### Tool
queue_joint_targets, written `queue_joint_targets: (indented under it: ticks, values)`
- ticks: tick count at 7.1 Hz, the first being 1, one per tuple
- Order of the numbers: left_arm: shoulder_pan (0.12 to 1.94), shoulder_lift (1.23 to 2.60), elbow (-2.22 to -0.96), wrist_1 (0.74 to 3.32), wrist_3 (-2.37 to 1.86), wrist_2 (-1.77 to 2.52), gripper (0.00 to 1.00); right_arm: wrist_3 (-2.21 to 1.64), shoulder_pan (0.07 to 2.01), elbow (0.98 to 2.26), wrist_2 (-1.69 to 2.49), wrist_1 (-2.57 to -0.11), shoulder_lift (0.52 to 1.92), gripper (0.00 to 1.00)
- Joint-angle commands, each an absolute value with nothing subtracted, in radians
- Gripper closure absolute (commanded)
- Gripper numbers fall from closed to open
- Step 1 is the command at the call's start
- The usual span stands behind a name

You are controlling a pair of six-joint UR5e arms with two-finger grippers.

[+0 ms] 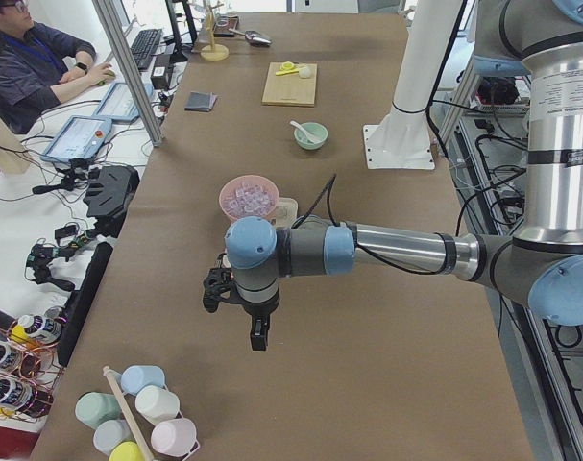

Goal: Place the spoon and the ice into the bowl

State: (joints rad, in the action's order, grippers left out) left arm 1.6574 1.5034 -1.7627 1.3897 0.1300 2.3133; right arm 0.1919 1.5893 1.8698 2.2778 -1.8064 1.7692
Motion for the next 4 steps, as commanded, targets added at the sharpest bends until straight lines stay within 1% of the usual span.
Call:
queue_joint_targets:
  ticks: [1, 4]
  values:
    - [1.657, 1.500, -1.767, 1.390, 0.130, 2.312, 0.02, 0.193, 1.592, 1.865, 2.255, -1.799, 1.784, 0.00]
    - [1.657, 1.487, -1.770, 1.390, 0.130, 2.312, 0.02, 0.193, 1.592, 1.867, 2.261, -1.798, 1.784, 0.00]
